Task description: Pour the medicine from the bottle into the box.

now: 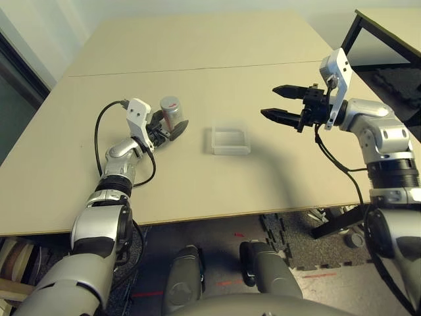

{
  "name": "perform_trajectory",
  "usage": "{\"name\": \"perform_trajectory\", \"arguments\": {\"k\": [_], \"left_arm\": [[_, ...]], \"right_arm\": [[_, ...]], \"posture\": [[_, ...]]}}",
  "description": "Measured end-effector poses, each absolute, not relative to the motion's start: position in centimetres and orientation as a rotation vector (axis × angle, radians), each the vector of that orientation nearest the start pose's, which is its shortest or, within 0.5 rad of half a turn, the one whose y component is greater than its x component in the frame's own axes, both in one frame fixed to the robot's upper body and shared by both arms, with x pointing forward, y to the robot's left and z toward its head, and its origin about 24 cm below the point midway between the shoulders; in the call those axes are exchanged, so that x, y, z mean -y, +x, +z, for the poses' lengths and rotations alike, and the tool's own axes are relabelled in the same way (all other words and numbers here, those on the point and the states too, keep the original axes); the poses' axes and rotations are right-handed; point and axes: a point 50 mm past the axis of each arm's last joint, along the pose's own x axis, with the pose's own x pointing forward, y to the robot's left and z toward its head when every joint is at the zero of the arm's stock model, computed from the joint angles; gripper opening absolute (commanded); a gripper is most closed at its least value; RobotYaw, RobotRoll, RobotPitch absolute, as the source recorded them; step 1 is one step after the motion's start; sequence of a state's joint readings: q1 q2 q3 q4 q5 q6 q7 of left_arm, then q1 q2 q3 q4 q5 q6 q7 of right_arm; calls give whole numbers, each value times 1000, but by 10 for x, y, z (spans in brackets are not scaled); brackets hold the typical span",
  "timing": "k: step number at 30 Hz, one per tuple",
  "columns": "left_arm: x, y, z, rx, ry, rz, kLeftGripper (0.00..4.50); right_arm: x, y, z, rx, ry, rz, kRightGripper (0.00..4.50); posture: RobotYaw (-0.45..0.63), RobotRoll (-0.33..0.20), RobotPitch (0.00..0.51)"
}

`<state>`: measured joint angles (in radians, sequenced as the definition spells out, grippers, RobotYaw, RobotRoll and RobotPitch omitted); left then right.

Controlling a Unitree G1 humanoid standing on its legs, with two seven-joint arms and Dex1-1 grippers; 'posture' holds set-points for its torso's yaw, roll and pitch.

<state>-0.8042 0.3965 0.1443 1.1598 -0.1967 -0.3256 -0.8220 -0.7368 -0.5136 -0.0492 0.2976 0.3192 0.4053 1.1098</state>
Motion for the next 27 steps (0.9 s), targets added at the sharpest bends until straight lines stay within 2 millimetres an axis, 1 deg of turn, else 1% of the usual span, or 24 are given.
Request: {"name": "perform_trajectory", "arguments": {"k": [3, 7, 10, 11, 13, 14, 16, 17, 27], "left_arm": [[-221, 368, 93, 12, 79, -572, 4477], [-215, 369, 90, 1, 65, -571, 4477], [-211, 372, 93, 11, 69, -572, 4477], [-210, 373, 94, 14, 73, -571, 4317], [-209, 374, 96, 21, 80, -570, 3850], [-209, 374, 96, 23, 82, -567, 3531], [-208, 374, 95, 20, 86, -564, 2758], [-208, 374, 95, 21, 84, -560, 2595], [-208, 373, 94, 25, 76, -571, 2594]], "right_arm": [[184, 340, 191, -17, -158, 1059, 4500], [184, 339, 192, -17, -154, 1060, 4500], [183, 338, 194, -16, -148, 1058, 4500], [183, 338, 194, -14, -149, 1057, 4500], [183, 337, 196, -12, -156, 1055, 4500], [184, 337, 197, -12, -160, 1053, 4500], [184, 336, 197, -11, -161, 1051, 4500], [184, 336, 197, -11, -159, 1051, 4500], [184, 337, 197, -9, -144, 1046, 4500]], "posture": [[-199, 0, 105], [-211, 0, 106], [-216, 0, 107], [-221, 0, 106], [-224, 0, 104], [-225, 0, 103], [-225, 0, 103], [-225, 0, 102], [-205, 0, 96]]}}
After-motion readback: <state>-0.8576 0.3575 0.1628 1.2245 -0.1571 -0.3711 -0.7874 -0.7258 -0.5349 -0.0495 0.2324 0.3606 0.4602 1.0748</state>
